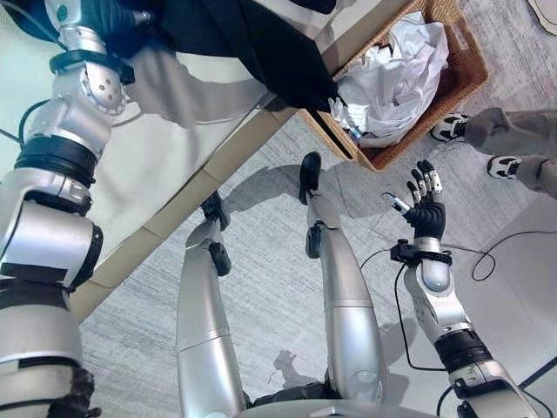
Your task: Pick up clothes into the bucket
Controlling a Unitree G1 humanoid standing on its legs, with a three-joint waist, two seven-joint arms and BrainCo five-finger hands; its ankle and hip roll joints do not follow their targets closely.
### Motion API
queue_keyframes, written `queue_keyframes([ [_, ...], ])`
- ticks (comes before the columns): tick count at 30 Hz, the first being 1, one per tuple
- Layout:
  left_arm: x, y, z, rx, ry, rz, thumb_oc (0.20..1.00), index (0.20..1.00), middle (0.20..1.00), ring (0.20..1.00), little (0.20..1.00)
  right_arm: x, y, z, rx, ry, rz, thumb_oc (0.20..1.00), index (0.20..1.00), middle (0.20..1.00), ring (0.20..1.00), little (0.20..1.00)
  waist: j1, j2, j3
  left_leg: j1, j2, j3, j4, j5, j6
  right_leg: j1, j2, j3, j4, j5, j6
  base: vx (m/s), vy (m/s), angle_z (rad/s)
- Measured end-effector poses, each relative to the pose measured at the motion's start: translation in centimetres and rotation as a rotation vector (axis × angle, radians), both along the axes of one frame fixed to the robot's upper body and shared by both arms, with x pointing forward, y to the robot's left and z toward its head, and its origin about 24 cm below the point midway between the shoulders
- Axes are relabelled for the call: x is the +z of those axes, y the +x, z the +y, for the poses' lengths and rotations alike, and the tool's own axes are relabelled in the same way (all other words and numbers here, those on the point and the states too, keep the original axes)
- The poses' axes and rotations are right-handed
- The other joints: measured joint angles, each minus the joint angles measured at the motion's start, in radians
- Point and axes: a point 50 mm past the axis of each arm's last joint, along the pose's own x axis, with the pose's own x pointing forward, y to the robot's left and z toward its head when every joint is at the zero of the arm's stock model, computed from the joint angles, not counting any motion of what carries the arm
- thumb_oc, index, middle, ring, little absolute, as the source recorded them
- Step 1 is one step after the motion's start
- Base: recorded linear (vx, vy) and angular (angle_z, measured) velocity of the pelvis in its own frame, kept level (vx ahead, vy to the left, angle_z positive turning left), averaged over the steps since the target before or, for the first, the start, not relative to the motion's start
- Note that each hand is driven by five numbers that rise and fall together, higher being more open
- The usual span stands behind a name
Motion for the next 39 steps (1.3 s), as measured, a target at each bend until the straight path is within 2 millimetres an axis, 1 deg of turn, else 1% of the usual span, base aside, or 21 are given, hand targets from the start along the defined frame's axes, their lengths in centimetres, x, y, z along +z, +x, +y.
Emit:
queue_keyframes([
  [1, 0.0, 0.0, 0.0, 0.0, 0.0, 0.005, 0.548, 0.548, 0.548, 0.548, 0.548, 0.0, 0.0, 0.0, 0.0, 0.0, -0.001, 1.0, 1.0, 1.0, 1.0, 1.0, 0.0, 0.0, 0.0, 0.0, 0.0, 0.001, 0.002, -0.003, 0.001, 0.0, 0.0, 0.002, 0.001, -0.002, 0.002, 0.02, 0.022, -0.03],
  [2, -0.1, 0.1, 0.1, 0.004, -0.002, 0.012, 0.241, 0.241, 0.241, 0.241, 0.241, 0.0, 0.0, 0.1, 0.001, 0.003, 0.0, 1.0, 1.0, 1.0, 1.0, 1.0, -0.001, 0.0, 0.0, 0.0, 0.0, 0.002, 0.005, -0.009, 0.002, -0.001, 0.0, 0.004, 0.003, -0.004, 0.005, 0.01, 0.015, -0.04],
  [3, 0.0, 0.0, 0.2, 0.006, -0.005, 0.01, 0.2, 0.2, 0.2, 0.2, 0.2, 0.0, 0.0, 0.1, 0.001, 0.004, 0.001, 1.0, 1.0, 1.0, 1.0, 1.0, -0.002, 0.0, 0.0, -0.001, 0.0, 0.002, 0.007, -0.01, 0.003, -0.002, -0.001, 0.006, 0.004, -0.004, 0.005, 0.01, 0.017, -0.05],
  [7, 1.1, -0.3, 0.5, 0.017, -0.026, -0.023, 0.2, 0.2, 0.2, 0.2, 0.2, -0.1, 0.0, 0.1, 0.003, 0.002, 0.001, 1.0, 1.0, 1.0, 1.0, 1.0, -0.001, 0.001, -0.004, -0.001, -0.002, 0.003, 0.009, -0.016, 0.005, -0.003, -0.001, 0.011, 0.005, -0.004, 0.006, 0.0, 0.002, -0.01],
  [11, 1.1, -0.4, 0.4, 0.008, -0.027, -0.027, 0.2, 0.2, 0.2, 0.2, 0.2, 0.0, 0.0, -0.1, -0.001, 0.002, 0.001, 1.0, 1.0, 1.0, 1.0, 1.0, 0.002, 0.001, -0.005, 0.012, -0.004, 0.006, 0.002, -0.009, 0.006, 0.003, -0.003, 0.013, 0.007, -0.002, 0.003, 0.0, 0.0, 0.0],
  [13, 0.2, -0.4, 0.8, 0.008, -0.045, -0.012, 0.2, 0.2, 0.2, 0.2, 0.2, 0.0, 0.1, -0.1, -0.005, 0.006, 0.0, 1.0, 1.0, 1.0, 1.0, 1.0, 0.005, 0.001, -0.005, 0.038, -0.005, 0.009, -0.007, -0.008, 0.007, 0.025, -0.003, 0.014, 0.007, 0.0, 0.001, 0.0, 0.0, 0.0],
  [14, -1.2, -0.3, 1.1, 0.005, -0.064, 0.012, 0.2, 0.2, 0.2, 0.2, 0.2, 0.0, 0.1, -0.1, -0.006, 0.007, -0.001, 1.0, 1.0, 1.0, 1.0, 1.0, -0.001, 0.001, -0.005, 0.067, -0.005, 0.016, -0.017, -0.007, 0.007, 0.048, -0.004, 0.015, 0.005, 0.0, 0.001, 0.0, 0.0, 0.0],
  [18, -4.6, -0.2, 1.4, -0.015, -0.076, 0.079, 0.2, 0.2, 0.2, 0.2, 0.2, -0.1, 0.0, -0.3, -0.013, 0.007, 0.001, 1.0, 1.0, 1.0, 1.0, 1.0, 0.004, 0.002, -0.031, 0.125, -0.005, 0.021, -0.044, -0.006, 0.008, 0.087, -0.005, 0.013, 0.005, -0.008, -0.001, 0.0, 0.0, 0.0],
  [19, -5.0, -0.4, 1.4, -0.025, -0.087, 0.08, 0.2, 0.2, 0.2, 0.2, 0.2, 0.1, 0.2, -0.3, -0.014, 0.007, -0.003, 1.0, 1.0, 1.0, 1.0, 1.0, 0.012, 0.004, -0.027, 0.144, -0.006, 0.021, -0.055, -0.005, 0.008, 0.105, -0.005, 0.009, 0.006, -0.012, -0.004, -0.07, -0.014, 0.07],
  [20, -6.7, -0.7, 1.4, -0.053, -0.125, 0.089, 0.2, 0.2, 0.2, 0.2, 0.2, 0.1, 0.3, -0.3, -0.019, 0.009, -0.002, 1.0, 1.0, 1.0, 1.0, 1.0, 0.007, 0.003, -0.028, 0.18, -0.012, 0.023, -0.069, 0.006, 0.011, 0.133, -0.011, 0.008, 0.006, -0.012, -0.004, -0.07, 0.001, 0.1],
  [21, -8.4, -0.8, 1.2, -0.07, -0.139, 0.119, 0.2, 0.2, 0.2, 0.2, 0.2, 0.0, 0.2, -0.4, -0.025, 0.009, -0.001, 1.0, 1.0, 1.0, 1.0, 1.0, 0.012, 0.003, -0.032, 0.216, -0.017, 0.021, -0.083, 0.017, 0.008, 0.162, -0.015, 0.007, 0.006, -0.012, -0.005, -0.06, -0.001, 0.11],
  [24, -11.0, -1.5, 0.3, -0.14, -0.177, 0.143, 0.2, 0.2, 0.2, 0.2, 0.2, 0.2, 0.1, -1.0, -0.056, 0.002, -0.004, 1.0, 1.0, 1.0, 1.0, 1.0, 0.031, 0.004, -0.033, 0.306, -0.028, 0.022, -0.139, 0.017, 0.006, 0.234, -0.024, 0.001, -0.006, -0.03, -0.006, 0.05, -0.004, 0.12],
  [26, -13.5, -2.5, 0.3, -0.171, -0.216, 0.183, 0.2, 0.2, 0.2, 0.2, 0.2, 0.4, 0.3, -1.4, -0.083, -0.01, -0.002, 1.0, 1.0, 1.0, 1.0, 1.0, 0.056, 0.005, -0.033, 0.405, -0.032, 0.022, -0.188, 0.022, 0.003, 0.327, -0.025, -0.008, -0.037, -0.038, -0.003, 0.07, -0.022, 0.04],
  [27, -14.2, -2.7, 0.1, -0.185, -0.222, 0.197, 0.2, 0.2, 0.2, 0.2, 0.2, 0.3, 0.3, -1.6, -0.092, -0.02, 0.006, 1.0, 1.0, 1.0, 1.0, 1.0, 0.056, 0.005, -0.034, 0.434, -0.033, 0.021, -0.201, 0.025, 0.003, 0.354, -0.025, -0.01, -0.047, -0.039, -0.003, 0.08, -0.018, 0.05],
  [29, -16.5, -3.4, -0.1, -0.201, -0.244, 0.251, 0.2, 0.2, 0.2, 0.2, 0.2, 0.1, 0.1, -1.9, -0.1, -0.067, 0.023, 1.0, 1.0, 1.0, 1.0, 1.0, 0.074, 0.024, -0.089, 0.472, -0.038, 0.006, -0.243, 0.019, -0.004, 0.4, -0.026, -0.027, -0.08, -0.062, 0.014, 0.09, -0.017, 0.12],
  [30, -16.9, -3.5, -0.4, -0.222, -0.25, 0.255, 0.2, 0.2, 0.2, 0.2, 0.2, -0.1, 0.0, -2.1, -0.111, -0.086, 0.033, 1.0, 1.0, 1.0, 1.0, 1.0, 0.076, 0.024, -0.091, 0.5, -0.039, 0.006, -0.263, 0.034, -0.012, 0.428, -0.025, -0.03, -0.099, -0.055, 0.017, 0.1, -0.026, 0.14],
  [31, -17.5, -4.0, -0.8, -0.249, -0.263, 0.268, 0.2, 0.2, 0.2, 0.2, 0.2, 0.0, 0.2, -2.0, -0.113, -0.115, 0.043, 1.0, 1.0, 1.0, 1.0, 1.0, 0.09, 0.025, -0.091, 0.548, -0.04, 0.004, -0.29, 0.041, -0.01, 0.479, -0.024, -0.042, -0.122, -0.051, 0.018, 0.11, -0.019, 0.08],
  [32, -18.1, -4.3, -1.2, -0.271, -0.273, 0.278, 0.2, 0.2, 0.2, 0.2, 0.2, -0.3, 0.2, -2.0, -0.113, -0.136, 0.059, 1.0, 1.0, 1.0, 1.0, 1.0, 0.092, 0.025, -0.09, 0.585, -0.041, 0.003, -0.311, 0.049, -0.009, 0.517, -0.023, -0.049, -0.142, -0.043, 0.018, 0.1, -0.017, 0.09],
  [33, -19.1, -4.9, -1.8, -0.31, -0.277, 0.3, 0.2, 0.2, 0.2, 0.2, 0.2, -0.3, 0.2, -1.9, -0.107, -0.17, 0.066, 1.0, 1.0, 1.0, 1.0, 1.0, 0.103, 0.027, -0.103, 0.641, -0.041, 0.001, -0.341, 0.057, -0.012, 0.576, -0.019, -0.056, -0.174, -0.039, 0.015, 0.1, -0.007, 0.04],
  [35, -19.4, -5.5, -2.4, -0.355, -0.271, 0.312, 0.2, 0.2, 0.2, 0.2, 0.2, 0.0, 0.4, -1.9, -0.094, -0.22, 0.06, 1.0, 1.0, 1.0, 1.0, 1.0, 0.115, 0.031, -0.113, 0.7, -0.043, 0.001, -0.382, 0.065, -0.012, 0.637, -0.016, -0.068, -0.214, -0.026, 0.017, 0.11, -0.015, 0.04],
  [39, -19.9, -6.9, -3.3, -0.435, -0.268, 0.333, 0.2, 0.2, 0.2, 0.2, 0.2, -0.3, 0.3, -1.4, -0.057, -0.295, 0.092, 1.0, 1.0, 1.0, 1.0, 1.0, 0.13, 0.036, -0.125, 0.815, -0.044, 0.001, -0.439, 0.083, -0.015, 0.761, -0.009, -0.083, -0.278, -0.009, 0.017, 0.11, -0.022, 0.04],
])
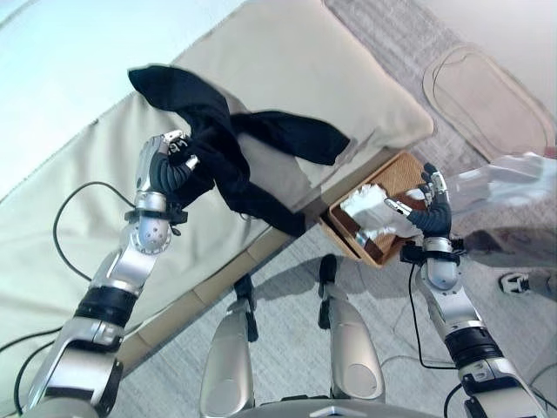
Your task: Pick up clothes into the bucket
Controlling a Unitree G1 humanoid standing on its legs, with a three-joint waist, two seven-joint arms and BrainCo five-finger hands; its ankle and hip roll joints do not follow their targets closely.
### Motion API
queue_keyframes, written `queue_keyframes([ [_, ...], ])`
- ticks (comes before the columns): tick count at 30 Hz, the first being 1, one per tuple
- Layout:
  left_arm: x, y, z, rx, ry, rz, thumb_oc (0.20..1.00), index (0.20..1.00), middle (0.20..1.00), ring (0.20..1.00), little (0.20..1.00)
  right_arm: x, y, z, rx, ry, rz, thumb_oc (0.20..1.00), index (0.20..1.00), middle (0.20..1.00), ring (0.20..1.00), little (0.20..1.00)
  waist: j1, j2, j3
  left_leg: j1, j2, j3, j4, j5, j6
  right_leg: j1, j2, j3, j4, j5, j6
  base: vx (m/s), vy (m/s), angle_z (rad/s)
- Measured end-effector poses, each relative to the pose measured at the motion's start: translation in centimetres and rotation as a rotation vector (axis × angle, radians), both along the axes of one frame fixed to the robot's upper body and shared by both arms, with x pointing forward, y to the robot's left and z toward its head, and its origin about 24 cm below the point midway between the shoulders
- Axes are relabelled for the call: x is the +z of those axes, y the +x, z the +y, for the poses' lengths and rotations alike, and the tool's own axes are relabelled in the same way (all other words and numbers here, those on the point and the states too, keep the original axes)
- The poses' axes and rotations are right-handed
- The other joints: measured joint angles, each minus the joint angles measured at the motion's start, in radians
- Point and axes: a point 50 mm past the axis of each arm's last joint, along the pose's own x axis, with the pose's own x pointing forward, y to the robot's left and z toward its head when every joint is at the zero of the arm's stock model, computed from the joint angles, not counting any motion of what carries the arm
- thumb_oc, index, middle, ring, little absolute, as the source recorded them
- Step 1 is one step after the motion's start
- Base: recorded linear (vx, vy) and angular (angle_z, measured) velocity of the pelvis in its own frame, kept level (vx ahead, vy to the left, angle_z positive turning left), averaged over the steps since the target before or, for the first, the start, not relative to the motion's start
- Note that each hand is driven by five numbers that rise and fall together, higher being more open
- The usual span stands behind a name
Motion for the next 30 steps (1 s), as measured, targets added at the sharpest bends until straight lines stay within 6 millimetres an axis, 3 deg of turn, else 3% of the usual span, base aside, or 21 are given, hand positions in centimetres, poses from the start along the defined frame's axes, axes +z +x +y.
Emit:
queue_keyframes([
  [7, 0.0, -1.8, -0.9, -0.127, -0.007, 0.025, 0.2, 0.2, 0.2, 0.2, 0.2, 0.3, -0.3, 0.7, 0.129, -0.184, 0.041, 1.0, 1.0, 1.0, 1.0, 1.0, 0.02, 0.012, -0.084, 0.112, 0.002, -0.003, -0.085, 0.009, -0.004, 0.124, 0.012, -0.027, -0.09, 0.008, 0.005, 0.09, -0.025, 0.04],
  [10, 0.6, -2.6, -2.0, -0.231, -0.037, 0.038, 0.2, 0.2, 0.2, 0.2, 0.2, 1.5, -0.2, 1.4, 0.221, -0.3, 0.025, 1.0, 1.0, 1.0, 1.0, 1.0, 0.017, 0.013, -0.094, 0.185, 0.003, -0.013, -0.125, 0.019, -0.014, 0.206, 0.019, -0.045, -0.134, 0.016, 0.01, 0.08, -0.037, 0.1],
  [18, 3.4, -4.3, -4.7, -0.509, -0.111, 0.001, 0.2, 0.2, 0.2, 0.2, 0.2, 1.5, 0.9, 5.2, 0.451, -0.397, 0.067, 1.0, 1.0, 1.0, 1.0, 1.0, 0.041, 0.031, -0.234, 0.302, 0.022, -0.025, -0.207, 0.031, -0.031, 0.32, 0.049, -0.068, -0.192, 0.014, 0.012, 0.08, -0.027, 0.04],
  [25, 3.9, -4.1, -6.7, -0.692, -0.174, 0.057, 0.2, 0.2, 0.2, 0.2, 0.2, 0.2, 0.9, 8.2, 0.607, -0.255, 0.139, 1.0, 1.0, 1.0, 1.0, 1.0, 0.043, 0.033, -0.273, 0.341, 0.027, -0.031, -0.229, 0.037, -0.035, 0.356, 0.054, -0.081, -0.192, 0.009, 0.011, 0.06, -0.016, 0.05],
  [30, 5.8, -3.6, -8.5, -0.789, -0.088, 0.036, 0.2, 0.2, 0.2, 0.2, 0.2, -0.9, 0.5, 10.6, 0.744, -0.126, 0.21, 1.0, 1.0, 1.0, 1.0, 1.0, 0.046, 0.036, -0.302, 0.355, 0.029, -0.034, -0.238, 0.043, -0.033, 0.368, 0.057, -0.082, -0.192, 0.009, 0.011, 0.04, -0.014, 0.01],
])
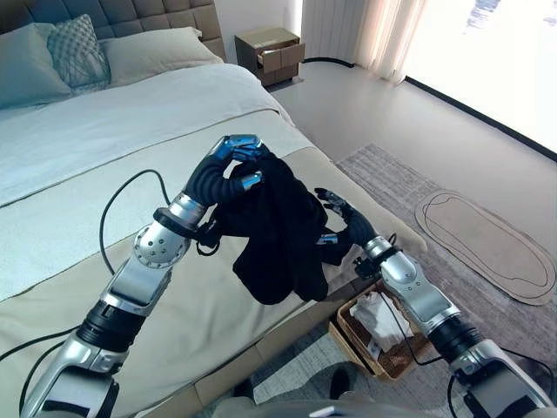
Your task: Pick up clothes into the bucket
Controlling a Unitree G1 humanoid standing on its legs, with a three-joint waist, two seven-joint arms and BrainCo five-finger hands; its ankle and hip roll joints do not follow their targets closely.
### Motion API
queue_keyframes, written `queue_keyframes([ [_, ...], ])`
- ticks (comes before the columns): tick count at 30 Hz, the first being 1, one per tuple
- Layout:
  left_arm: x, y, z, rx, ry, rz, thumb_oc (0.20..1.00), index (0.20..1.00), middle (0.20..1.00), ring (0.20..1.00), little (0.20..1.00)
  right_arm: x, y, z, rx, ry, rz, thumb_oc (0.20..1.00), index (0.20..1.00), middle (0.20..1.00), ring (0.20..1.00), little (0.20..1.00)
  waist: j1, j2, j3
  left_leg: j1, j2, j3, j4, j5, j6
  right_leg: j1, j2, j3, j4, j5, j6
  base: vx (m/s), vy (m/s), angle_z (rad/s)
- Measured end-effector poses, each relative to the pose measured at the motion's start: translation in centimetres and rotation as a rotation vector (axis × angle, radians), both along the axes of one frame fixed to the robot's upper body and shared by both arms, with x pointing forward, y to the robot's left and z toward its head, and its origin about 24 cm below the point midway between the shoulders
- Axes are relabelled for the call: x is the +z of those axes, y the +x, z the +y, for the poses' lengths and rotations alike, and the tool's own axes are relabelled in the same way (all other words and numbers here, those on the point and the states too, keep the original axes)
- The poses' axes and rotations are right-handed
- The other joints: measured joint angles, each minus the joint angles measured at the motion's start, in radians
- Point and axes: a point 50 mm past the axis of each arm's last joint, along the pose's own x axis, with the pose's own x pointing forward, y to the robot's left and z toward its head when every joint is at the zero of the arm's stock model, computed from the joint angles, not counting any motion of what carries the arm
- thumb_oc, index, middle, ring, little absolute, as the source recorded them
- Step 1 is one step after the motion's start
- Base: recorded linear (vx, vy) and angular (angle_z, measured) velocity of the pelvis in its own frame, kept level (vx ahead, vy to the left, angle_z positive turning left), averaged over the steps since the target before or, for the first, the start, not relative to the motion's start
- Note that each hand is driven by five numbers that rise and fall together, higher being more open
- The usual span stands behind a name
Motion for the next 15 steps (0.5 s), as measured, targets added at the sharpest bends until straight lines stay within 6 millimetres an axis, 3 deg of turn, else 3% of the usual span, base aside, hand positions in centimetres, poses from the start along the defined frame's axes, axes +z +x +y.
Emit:
queue_keyframes([
  [8, 0.7, 0.1, -1.2, -0.047, 0.021, -0.021, 0.2, 0.2, 0.2, 0.2, 0.2, -0.1, -0.2, 2.5, 0.115, 0.178, 0.116, 1.0, 1.0, 1.0, 1.0, 1.0, 0.008, 0.022, -0.041, 0.015, 0.007, 0.004, -0.008, 0.003, 0.0, 0.007, 0.007, 0.003, 0.0, 0.0, -0.001, 0.01, -0.003, -0.01],
  [15, 0.7, -0.3, -2.0, -0.083, 0.01, -0.025, 0.2, 0.2, 0.2, 0.2, 0.2, -0.2, -0.7, 4.3, 0.197, 0.227, 0.167, 1.0, 1.0, 1.0, 1.0, 1.0, 0.022, 0.022, -0.052, 0.03, 0.009, 0.004, -0.014, 0.003, -0.001, 0.021, 0.009, 0.003, 0.0, -0.003, -0.004, 0.0, 0.0, 0.0],
])
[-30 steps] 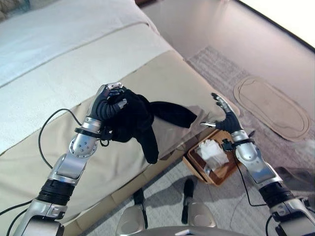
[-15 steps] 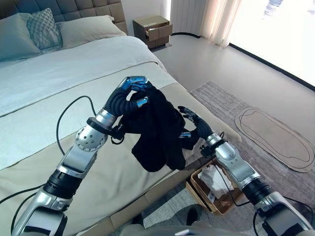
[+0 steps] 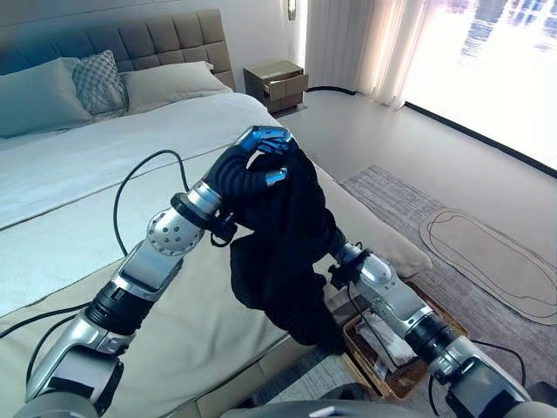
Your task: Pick up clothes into the bucket
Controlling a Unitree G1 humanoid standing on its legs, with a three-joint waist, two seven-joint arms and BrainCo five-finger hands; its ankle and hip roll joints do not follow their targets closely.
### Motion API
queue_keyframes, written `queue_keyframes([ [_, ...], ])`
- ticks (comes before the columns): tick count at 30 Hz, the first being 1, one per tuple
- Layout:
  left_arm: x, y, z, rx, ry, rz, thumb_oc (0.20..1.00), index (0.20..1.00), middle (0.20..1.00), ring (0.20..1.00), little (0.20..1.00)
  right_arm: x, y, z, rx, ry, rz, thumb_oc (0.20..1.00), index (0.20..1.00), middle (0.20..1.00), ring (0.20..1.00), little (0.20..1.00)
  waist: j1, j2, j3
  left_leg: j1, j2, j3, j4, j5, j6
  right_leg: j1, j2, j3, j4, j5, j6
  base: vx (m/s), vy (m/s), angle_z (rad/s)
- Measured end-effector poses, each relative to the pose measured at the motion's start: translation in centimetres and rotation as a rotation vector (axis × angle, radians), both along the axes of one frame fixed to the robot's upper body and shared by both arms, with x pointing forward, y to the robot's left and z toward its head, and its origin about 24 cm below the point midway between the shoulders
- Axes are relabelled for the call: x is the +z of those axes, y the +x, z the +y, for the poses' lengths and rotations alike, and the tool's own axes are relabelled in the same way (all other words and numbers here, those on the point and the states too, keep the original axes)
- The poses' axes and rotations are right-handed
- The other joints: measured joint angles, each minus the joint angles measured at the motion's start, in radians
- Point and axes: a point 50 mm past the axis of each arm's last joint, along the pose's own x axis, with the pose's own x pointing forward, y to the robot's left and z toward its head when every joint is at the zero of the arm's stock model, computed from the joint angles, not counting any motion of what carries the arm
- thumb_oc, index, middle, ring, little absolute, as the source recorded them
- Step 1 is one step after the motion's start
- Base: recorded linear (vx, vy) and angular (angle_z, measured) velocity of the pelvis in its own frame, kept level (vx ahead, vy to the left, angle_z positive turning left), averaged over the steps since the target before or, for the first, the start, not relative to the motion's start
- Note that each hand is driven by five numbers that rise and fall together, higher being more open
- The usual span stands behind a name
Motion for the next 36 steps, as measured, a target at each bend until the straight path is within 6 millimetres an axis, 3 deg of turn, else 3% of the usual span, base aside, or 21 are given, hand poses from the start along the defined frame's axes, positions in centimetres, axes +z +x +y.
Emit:
queue_keyframes([
  [2, 0.0, 0.0, -0.2, -0.006, -0.011, 0.002, 0.2, 0.2, 0.2, 0.2, 0.2, 0.0, -0.2, 0.8, 0.022, 0.023, 0.014, 1.0, 1.0, 1.0, 1.0, 1.0, 0.0, 0.0, -0.009, 0.0, 0.001, 0.0, 0.0, 0.0, 0.0, 0.0, 0.001, 0.0, 0.0, 0.0, 0.0, 0.0, 0.0, 0.0],
  [3, 0.0, 0.0, -0.3, -0.009, -0.016, 0.002, 0.2, 0.2, 0.2, 0.2, 0.2, -0.1, -0.2, 0.9, 0.025, 0.026, 0.02, 0.884, 0.884, 0.884, 0.884, 0.884, -0.001, -0.001, -0.012, 0.0, 0.001, 0.0, 0.0, 0.0, 0.0, 0.0, 0.001, 0.0, 0.0, 0.0, -0.001, 0.0, 0.0, 0.0],
  [4, 0.0, 0.0, -0.4, -0.013, -0.025, 0.003, 0.2, 0.2, 0.2, 0.2, 0.2, 0.0, -0.3, 1.3, 0.03, 0.042, 0.025, 0.347, 0.347, 0.347, 0.347, 0.347, 0.0, 0.0, -0.015, 0.0, 0.002, 0.0, 0.0, 0.0, 0.0, 0.0, 0.002, 0.0, 0.0, -0.001, -0.001, 0.0, 0.0, 0.0],
  [5, 0.0, -0.1, -0.4, -0.016, -0.028, 0.003, 0.2, 0.2, 0.2, 0.2, 0.2, 0.2, -0.3, 1.7, 0.038, 0.05, 0.023, 0.2, 0.2, 0.2, 0.2, 0.2, 0.0, 0.0, -0.015, 0.0, 0.002, 0.0, 0.001, 0.0, 0.0, 0.0, 0.003, 0.0, 0.0, 0.0, -0.001, 0.0, 0.0, 0.0],
  [18, 0.0, -0.1, -0.4, -0.014, -0.033, 0.004, 0.2, 0.2, 0.2, 0.2, 0.2, 0.1, -0.1, 1.2, 0.014, 0.039, 0.02, 0.2, 0.2, 0.2, 0.2, 0.2, -0.001, 0.0, -0.016, 0.001, 0.006, 0.0, 0.001, 0.0, 0.0, 0.001, 0.006, 0.0, 0.0, -0.001, -0.001, 0.0, 0.0, 0.0],
  [22, -0.6, -0.1, 0.6, 0.029, -0.057, 0.025, 0.2, 0.2, 0.2, 0.2, 0.2, -0.5, 0.0, -1.1, -0.082, 0.058, 0.044, 0.2, 0.2, 0.2, 0.2, 0.2, -0.001, 0.001, -0.016, 0.004, 0.006, 0.0, 0.001, 0.0, 0.0, 0.003, 0.006, 0.0, 0.0, -0.001, -0.001, 0.0, 0.0, 0.0],
  [27, -3.5, -0.5, 2.4, 0.114, -0.126, 0.14, 0.2, 0.2, 0.2, 0.2, 0.2, -1.8, -0.8, -4.2, -0.213, 0.139, 0.107, 0.2, 0.2, 0.2, 0.2, 0.2, -0.005, 0.0, -0.017, 0.019, 0.008, 0.001, -0.004, -0.001, 0.0, 0.016, 0.009, 0.0, 0.0, -0.008, -0.001, 0.0, 0.0, 0.0],
  [32, -5.0, -0.3, 3.3, 0.186, -0.191, 0.194, 0.2, 0.2, 0.2, 0.2, 0.2, -1.2, -0.9, -5.5, -0.267, 0.199, 0.083, 0.2, 0.2, 0.2, 0.2, 0.2, -0.005, 0.001, -0.018, 0.018, 0.011, 0.001, -0.004, -0.005, 0.004, 0.015, 0.011, 0.0, 0.0, -0.016, 0.003, 0.0, 0.0, 0.0],
  [34, -6.0, -0.1, 3.6, 0.231, -0.233, 0.229, 1.0, 1.0, 1.0, 1.0, 1.0, -0.8, -0.9, -6.1, -0.291, 0.214, 0.063, 0.2, 0.2, 0.2, 0.2, 0.2, -0.005, 0.002, -0.019, 0.018, 0.011, 0.001, -0.004, -0.006, 0.002, 0.016, 0.011, 0.001, 0.0, -0.016, 0.003, 0.0, 0.0, 0.0],
  [36, -7.5, -0.1, 4.2, 0.297, -0.285, 0.282, 1.0, 1.0, 1.0, 1.0, 1.0, -0.3, -0.6, -7.1, -0.338, 0.224, 0.044, 0.2, 0.2, 0.2, 0.2, 0.2, -0.005, 0.002, -0.019, 0.018, 0.011, 0.001, -0.004, -0.006, 0.003, 0.015, 0.011, 0.001, 0.0, -0.016, 0.003, 0.0, 0.0, 0.0],
])
